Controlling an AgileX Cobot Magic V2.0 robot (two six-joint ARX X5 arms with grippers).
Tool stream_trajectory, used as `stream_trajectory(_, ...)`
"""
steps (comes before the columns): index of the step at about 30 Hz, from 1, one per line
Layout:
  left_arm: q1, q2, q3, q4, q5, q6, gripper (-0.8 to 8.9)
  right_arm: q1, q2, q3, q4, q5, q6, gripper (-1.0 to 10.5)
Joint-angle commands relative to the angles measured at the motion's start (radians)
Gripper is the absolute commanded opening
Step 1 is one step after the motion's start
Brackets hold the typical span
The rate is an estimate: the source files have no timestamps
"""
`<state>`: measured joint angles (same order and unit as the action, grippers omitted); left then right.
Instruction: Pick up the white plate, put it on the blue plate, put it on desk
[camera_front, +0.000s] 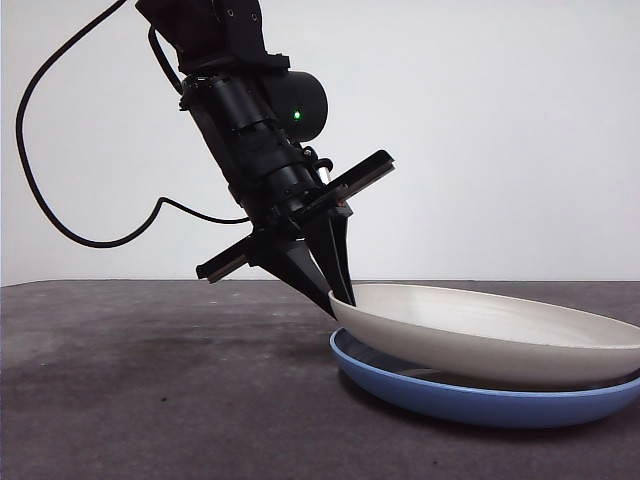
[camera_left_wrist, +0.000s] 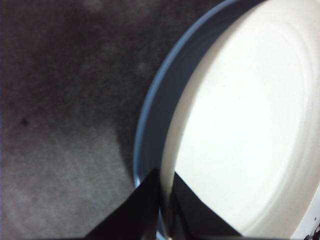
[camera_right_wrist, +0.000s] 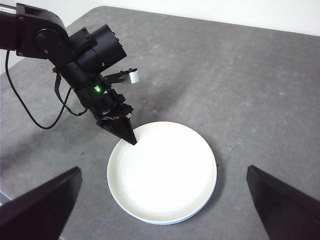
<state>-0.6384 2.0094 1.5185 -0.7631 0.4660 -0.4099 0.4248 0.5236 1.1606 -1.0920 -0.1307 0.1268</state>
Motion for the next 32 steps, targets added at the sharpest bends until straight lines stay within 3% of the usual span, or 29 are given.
stream_trajectory(1, -0.014, 0.02, 0.026, 0.012, 0.0, -0.003, 0.15, 0.005, 0.002, 0.019, 0.006, 0.0, -0.012, 6.1)
stream_trajectory(22, -0.014, 0.02, 0.026, 0.024, 0.001, 0.024, 0.44, 0.005, 0.002, 0.019, 0.006, 0.0, -0.011, 6.1)
stream_trajectory(24, -0.014, 0.02, 0.026, 0.025, 0.001, 0.024, 1.49, 0.005, 0.002, 0.019, 0.006, 0.0, -0.011, 6.1)
stream_trajectory(27, -0.014, 0.02, 0.026, 0.025, 0.001, 0.024, 3.88, 0.005, 0.002, 0.019, 0.006, 0.0, -0.01, 6.1)
stream_trajectory(29, -0.014, 0.02, 0.026, 0.028, 0.003, 0.024, 4.49, 0.005, 0.002, 0.019, 0.006, 0.0, -0.01, 6.1)
stream_trajectory(32, -0.014, 0.02, 0.031, 0.026, 0.007, 0.025, 4.53, 0.005, 0.002, 0.019, 0.006, 0.0, -0.008, 6.1)
